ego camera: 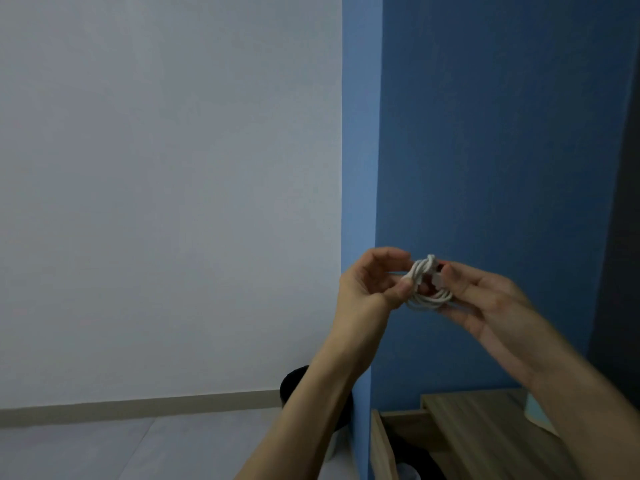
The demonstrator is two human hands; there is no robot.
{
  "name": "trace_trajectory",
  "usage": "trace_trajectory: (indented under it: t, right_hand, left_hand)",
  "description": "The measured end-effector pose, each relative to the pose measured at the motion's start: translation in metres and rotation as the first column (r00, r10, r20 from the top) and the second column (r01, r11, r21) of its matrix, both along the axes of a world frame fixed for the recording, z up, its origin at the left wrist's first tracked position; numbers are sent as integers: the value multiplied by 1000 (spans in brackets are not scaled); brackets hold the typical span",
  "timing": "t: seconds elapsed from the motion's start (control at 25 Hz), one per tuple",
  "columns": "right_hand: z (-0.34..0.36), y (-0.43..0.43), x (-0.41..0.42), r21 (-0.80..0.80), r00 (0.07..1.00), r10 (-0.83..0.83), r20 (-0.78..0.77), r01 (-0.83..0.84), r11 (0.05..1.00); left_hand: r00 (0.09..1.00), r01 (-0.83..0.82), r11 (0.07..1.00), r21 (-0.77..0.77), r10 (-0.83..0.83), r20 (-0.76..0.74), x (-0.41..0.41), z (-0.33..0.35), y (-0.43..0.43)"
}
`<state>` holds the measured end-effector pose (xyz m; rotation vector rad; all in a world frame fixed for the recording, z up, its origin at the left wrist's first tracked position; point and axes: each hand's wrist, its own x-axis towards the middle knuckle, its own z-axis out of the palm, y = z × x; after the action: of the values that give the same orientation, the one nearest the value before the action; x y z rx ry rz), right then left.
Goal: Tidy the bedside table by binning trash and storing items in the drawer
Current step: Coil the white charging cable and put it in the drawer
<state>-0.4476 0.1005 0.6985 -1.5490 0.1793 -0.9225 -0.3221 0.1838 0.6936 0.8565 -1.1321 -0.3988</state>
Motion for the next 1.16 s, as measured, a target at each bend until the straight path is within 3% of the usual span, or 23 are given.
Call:
trace_trajectory:
  t: [0.08,0.2,0.44,0.52,0.64,0.8,0.92,0.96,1.04,1.08,1.16]
  right_hand:
    - [-6,2,-1,-91,998,-51,-38,48,995]
    - [-11,1,-1,-108,995,-98,-16,96,990]
    - [-17,-5,0,60,992,-96,84,92,994]
    - [-25,-5,2,37,986,-125,108,121,992]
    - [-39,-2,7,-51,982,-148,114,154,987]
    - [-59,-6,9,-177,958,-265,110,281,943]
    - [-95,-21,14,-362,850,-527,19,497,789]
    - [-114,-29,16,-287,841,-537,-68,499,818]
    - [-153,-41,21,102,899,-390,-199,414,904]
    - [-167,-42,22,285,931,-295,-214,348,893]
    - [-201,-51,23,463,941,-222,-257,321,826]
  left_hand:
    - [994,76,997,24,-74,-85,-1,-2,-2]
    - [976,142,986,86,-125,-179,-3,-5,-3]
    - [941,180,969,168,-119,-317,-11,-3,-2]
    - [869,261,944,200,-140,-474,-14,-3,-3]
    - [672,387,909,156,-162,-723,-12,-12,-15]
    - [458,456,890,11,-225,-860,-7,-39,-35]
    - [470,432,902,10,-215,-856,-1,-72,-52]
    - [515,410,911,45,-191,-836,0,-87,-59]
    - [619,384,909,163,-122,-776,1,-126,-72]
    - [659,385,897,219,-101,-746,3,-143,-77]
    - [689,407,852,330,-49,-723,5,-185,-88]
